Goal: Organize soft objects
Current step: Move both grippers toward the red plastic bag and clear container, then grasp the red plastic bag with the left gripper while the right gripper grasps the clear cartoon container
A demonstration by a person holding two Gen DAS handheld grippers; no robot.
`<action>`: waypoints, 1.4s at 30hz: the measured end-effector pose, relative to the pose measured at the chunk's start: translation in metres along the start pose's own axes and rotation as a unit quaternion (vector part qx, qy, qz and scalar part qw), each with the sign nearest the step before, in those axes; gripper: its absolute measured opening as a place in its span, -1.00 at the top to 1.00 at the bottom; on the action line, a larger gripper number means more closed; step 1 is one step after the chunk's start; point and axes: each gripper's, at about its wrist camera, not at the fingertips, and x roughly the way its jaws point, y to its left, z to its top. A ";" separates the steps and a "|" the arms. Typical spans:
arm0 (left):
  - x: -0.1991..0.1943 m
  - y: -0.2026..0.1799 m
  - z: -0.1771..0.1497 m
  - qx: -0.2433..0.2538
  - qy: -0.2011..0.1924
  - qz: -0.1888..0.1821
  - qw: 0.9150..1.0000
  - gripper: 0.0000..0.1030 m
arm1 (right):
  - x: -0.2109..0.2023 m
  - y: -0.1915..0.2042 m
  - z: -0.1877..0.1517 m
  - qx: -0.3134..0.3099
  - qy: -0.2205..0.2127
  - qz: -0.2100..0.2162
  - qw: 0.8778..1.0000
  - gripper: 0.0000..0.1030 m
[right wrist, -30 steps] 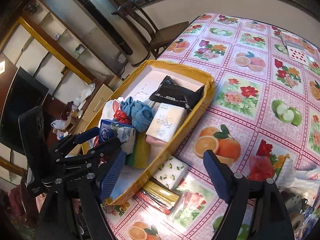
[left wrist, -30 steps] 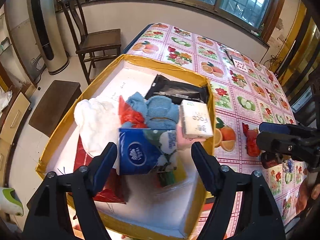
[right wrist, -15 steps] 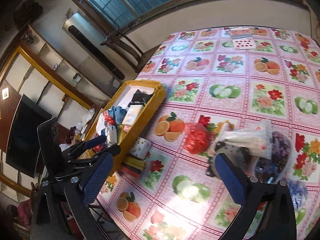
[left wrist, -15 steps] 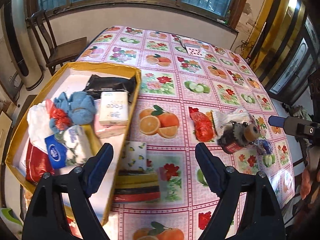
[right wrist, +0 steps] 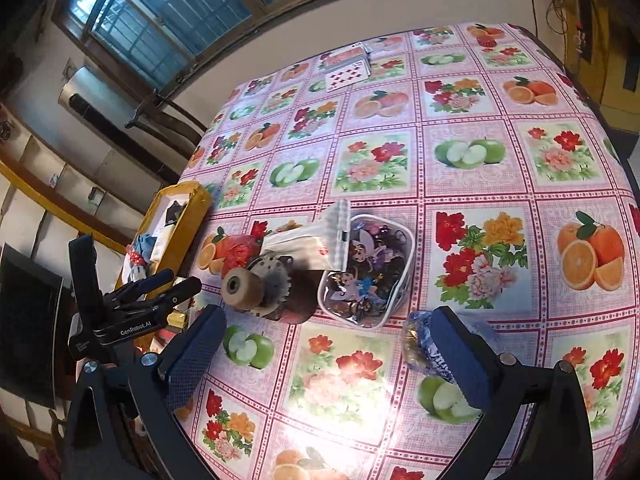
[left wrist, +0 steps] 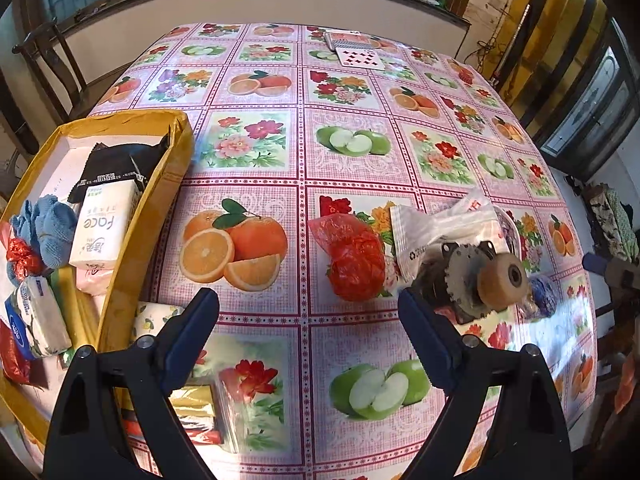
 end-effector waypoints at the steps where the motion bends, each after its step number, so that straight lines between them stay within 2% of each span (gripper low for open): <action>1: 0.003 0.001 0.005 -0.009 0.002 0.001 1.000 -0.77 | 0.004 -0.004 0.002 0.010 0.004 -0.004 1.000 -0.99; 5: 0.017 -0.002 0.015 -0.020 0.016 0.008 1.000 -0.78 | 0.023 -0.008 0.012 0.020 0.012 -0.034 0.999 -0.99; 10: 0.035 -0.003 0.018 -0.027 0.041 0.004 0.999 -0.78 | 0.045 0.011 0.030 -0.031 0.028 -0.077 0.996 -0.99; 13: 0.041 -0.004 0.021 -0.029 0.046 0.004 0.999 -0.78 | 0.064 0.003 0.035 0.001 0.058 -0.078 0.995 -0.99; 18: 0.052 -0.007 0.027 -0.026 0.055 0.012 0.998 -0.78 | 0.081 -0.007 0.036 0.032 0.069 -0.078 0.994 -1.00; 21: 0.059 -0.008 0.028 -0.032 0.064 0.002 0.997 -0.78 | 0.088 -0.006 0.037 0.047 0.076 -0.065 0.994 -0.99; 23: 0.061 -0.011 0.027 -0.028 0.067 -0.001 0.997 -0.78 | 0.093 -0.006 0.036 0.051 0.084 -0.074 0.992 -0.99; 26: 0.065 -0.016 0.026 -0.014 0.071 0.010 0.997 -0.78 | 0.090 -0.009 0.036 0.051 0.074 -0.110 0.990 -1.00; 28: 0.070 -0.015 0.024 -0.013 0.079 0.010 0.997 -0.78 | 0.085 -0.013 0.038 0.059 0.063 -0.103 0.991 -1.00; 32: 0.076 -0.012 0.020 -0.010 0.089 0.010 0.996 -0.78 | 0.085 -0.008 0.032 0.017 0.091 -0.123 0.988 -1.00; 36: 0.078 -0.013 0.021 -0.009 0.089 0.016 0.996 -0.79 | 0.094 -0.006 0.028 -0.009 0.100 -0.174 0.980 -1.00; 39: 0.078 -0.015 0.021 -0.005 0.088 0.020 0.996 -0.79 | 0.105 -0.007 0.030 -0.006 0.108 -0.168 0.980 -1.00; 42: 0.079 -0.016 0.022 -0.004 0.088 0.023 0.996 -0.79 | 0.112 -0.006 0.041 0.000 0.083 -0.180 0.980 -1.00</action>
